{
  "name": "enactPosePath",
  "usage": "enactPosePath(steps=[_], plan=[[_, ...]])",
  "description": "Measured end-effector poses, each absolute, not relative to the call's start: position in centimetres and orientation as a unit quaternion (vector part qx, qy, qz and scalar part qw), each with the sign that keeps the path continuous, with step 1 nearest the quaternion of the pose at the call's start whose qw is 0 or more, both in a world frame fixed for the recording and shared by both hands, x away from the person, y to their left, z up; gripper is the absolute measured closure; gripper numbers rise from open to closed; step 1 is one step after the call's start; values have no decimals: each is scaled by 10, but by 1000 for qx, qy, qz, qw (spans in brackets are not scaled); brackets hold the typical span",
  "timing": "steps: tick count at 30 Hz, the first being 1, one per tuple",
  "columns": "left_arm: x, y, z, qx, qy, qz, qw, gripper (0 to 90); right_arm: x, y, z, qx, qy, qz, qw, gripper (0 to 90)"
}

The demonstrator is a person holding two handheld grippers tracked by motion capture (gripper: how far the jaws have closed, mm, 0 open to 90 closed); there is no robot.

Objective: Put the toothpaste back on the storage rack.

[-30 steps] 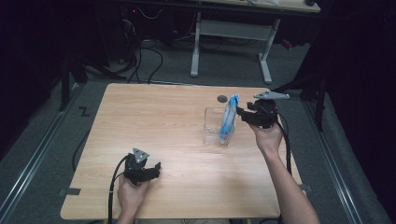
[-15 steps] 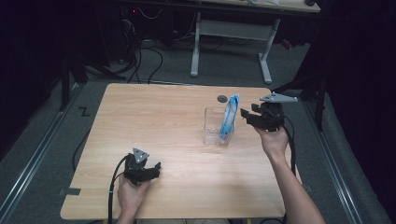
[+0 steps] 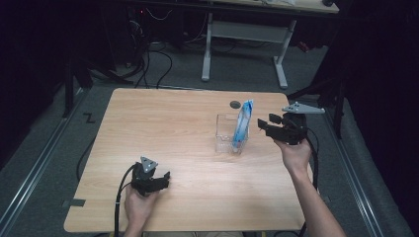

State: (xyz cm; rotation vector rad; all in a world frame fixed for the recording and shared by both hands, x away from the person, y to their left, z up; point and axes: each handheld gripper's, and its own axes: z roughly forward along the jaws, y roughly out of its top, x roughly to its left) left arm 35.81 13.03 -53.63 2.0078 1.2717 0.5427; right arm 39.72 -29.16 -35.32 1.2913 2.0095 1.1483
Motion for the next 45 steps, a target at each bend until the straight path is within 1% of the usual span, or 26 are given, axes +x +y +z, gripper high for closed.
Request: enactPosePath(steps=[20, 45], plan=[[358, 130, -536, 773, 490, 209, 345, 226, 372, -309, -362, 482, 717, 450, 225, 473], [358, 130, -536, 773, 490, 209, 345, 226, 349, -329, -379, 497, 704, 453, 229, 473]])
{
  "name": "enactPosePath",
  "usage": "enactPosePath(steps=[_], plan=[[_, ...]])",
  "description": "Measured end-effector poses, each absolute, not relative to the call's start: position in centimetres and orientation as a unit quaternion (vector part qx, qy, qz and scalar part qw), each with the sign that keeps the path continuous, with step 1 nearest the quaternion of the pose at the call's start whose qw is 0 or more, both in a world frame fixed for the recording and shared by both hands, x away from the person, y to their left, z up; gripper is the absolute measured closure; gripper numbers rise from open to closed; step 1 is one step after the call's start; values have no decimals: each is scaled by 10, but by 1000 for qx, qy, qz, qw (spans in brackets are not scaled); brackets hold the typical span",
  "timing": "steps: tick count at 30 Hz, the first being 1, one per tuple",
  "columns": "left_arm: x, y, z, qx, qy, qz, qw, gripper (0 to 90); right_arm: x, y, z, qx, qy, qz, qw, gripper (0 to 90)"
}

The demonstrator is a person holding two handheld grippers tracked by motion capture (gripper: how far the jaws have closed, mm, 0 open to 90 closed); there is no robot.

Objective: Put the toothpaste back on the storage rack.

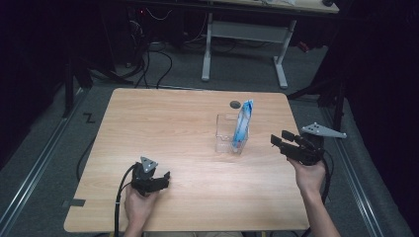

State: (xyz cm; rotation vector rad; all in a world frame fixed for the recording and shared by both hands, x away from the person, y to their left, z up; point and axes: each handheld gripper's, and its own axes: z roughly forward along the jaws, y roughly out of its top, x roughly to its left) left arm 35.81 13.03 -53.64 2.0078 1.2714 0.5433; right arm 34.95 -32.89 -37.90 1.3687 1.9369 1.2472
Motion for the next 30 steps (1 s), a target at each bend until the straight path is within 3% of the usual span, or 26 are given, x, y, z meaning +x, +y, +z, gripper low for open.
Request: enactPosePath(steps=[30], plan=[[358, 130, -536, 773, 489, 209, 345, 226, 331, -340, -419, 521, 698, 439, 223, 474]])
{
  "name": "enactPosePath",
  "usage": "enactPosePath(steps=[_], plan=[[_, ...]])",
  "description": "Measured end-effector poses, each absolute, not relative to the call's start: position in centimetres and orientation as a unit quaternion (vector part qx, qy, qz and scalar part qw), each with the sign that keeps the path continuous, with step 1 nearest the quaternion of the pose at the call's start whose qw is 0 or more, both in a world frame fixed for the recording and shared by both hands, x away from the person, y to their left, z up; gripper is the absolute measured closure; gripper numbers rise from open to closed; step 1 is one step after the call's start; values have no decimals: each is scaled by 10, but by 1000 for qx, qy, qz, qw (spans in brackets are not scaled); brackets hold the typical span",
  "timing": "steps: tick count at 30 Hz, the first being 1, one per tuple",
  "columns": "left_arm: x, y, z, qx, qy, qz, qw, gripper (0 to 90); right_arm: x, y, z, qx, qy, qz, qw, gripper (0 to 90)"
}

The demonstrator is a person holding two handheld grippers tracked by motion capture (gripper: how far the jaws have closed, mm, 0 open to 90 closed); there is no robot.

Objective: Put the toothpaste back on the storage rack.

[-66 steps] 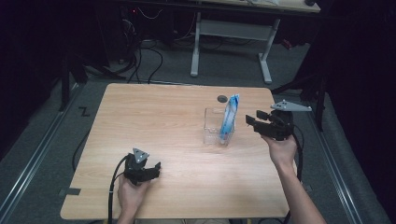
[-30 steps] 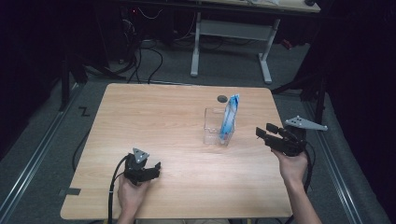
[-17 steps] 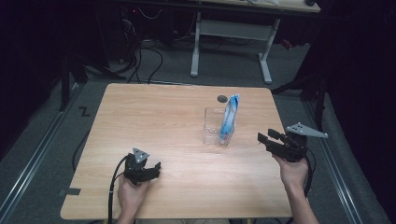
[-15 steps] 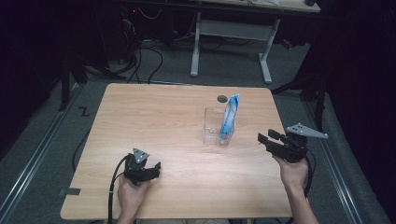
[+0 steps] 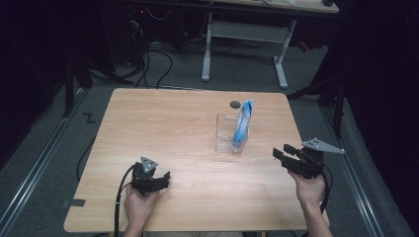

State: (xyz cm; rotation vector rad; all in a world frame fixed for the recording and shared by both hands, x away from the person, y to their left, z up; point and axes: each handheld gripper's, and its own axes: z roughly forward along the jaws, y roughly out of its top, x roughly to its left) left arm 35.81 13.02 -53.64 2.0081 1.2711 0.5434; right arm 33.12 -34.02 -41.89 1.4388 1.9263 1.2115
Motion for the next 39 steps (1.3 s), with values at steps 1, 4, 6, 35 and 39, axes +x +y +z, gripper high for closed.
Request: enactPosePath(steps=[1, 4, 6, 35, 39], plan=[[358, 130, -536, 773, 489, 209, 345, 226, 331, -340, -420, 522, 697, 439, 222, 474], [358, 130, -536, 773, 489, 209, 345, 226, 330, -341, -424, 524, 696, 437, 221, 474], [358, 130, -536, 773, 489, 209, 345, 226, 329, -342, -426, 526, 696, 436, 221, 474], [358, 130, -536, 773, 489, 209, 345, 226, 327, -340, -458, 548, 693, 422, 205, 474], [358, 130, -536, 773, 489, 209, 344, 226, 327, -339, -463, 549, 693, 420, 203, 473]])
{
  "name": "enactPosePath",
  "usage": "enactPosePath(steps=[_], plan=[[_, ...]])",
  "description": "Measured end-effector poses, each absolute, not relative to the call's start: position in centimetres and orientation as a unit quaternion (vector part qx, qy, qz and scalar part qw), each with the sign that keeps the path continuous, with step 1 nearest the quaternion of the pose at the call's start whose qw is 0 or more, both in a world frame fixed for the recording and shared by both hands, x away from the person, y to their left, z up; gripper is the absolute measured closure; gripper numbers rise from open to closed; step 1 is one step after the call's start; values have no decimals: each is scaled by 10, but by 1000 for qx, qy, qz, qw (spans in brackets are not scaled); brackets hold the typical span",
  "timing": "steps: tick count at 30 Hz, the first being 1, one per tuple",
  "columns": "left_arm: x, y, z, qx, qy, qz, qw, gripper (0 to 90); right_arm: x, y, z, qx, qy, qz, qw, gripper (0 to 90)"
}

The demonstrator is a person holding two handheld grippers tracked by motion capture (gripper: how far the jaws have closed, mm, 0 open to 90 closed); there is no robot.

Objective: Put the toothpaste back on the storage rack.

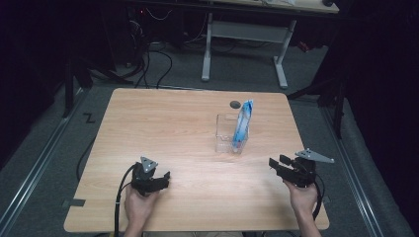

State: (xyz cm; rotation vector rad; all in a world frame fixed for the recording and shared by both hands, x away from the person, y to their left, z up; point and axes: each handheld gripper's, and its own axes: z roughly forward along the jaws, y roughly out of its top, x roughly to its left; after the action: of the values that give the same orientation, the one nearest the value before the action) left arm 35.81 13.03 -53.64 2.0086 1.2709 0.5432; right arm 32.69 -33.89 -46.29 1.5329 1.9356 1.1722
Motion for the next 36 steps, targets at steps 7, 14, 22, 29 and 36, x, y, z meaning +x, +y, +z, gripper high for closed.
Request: enactPosePath(steps=[7, 14, 22, 29, 36], plan=[[358, 130, -536, 773, 489, 209, 344, 226, 327, -338, -468, 551, 695, 415, 200, 473], [358, 130, -536, 773, 489, 209, 344, 226, 330, -338, -476, 556, 698, 407, 195, 472], [358, 130, -536, 773, 489, 209, 344, 226, 331, -339, -483, 566, 697, 397, 188, 471], [358, 130, -536, 773, 489, 209, 344, 226, 334, -339, -489, 567, 703, 389, 183, 494], [358, 130, -536, 773, 490, 209, 345, 226, 336, -338, -495, 568, 707, 380, 183, 514]])
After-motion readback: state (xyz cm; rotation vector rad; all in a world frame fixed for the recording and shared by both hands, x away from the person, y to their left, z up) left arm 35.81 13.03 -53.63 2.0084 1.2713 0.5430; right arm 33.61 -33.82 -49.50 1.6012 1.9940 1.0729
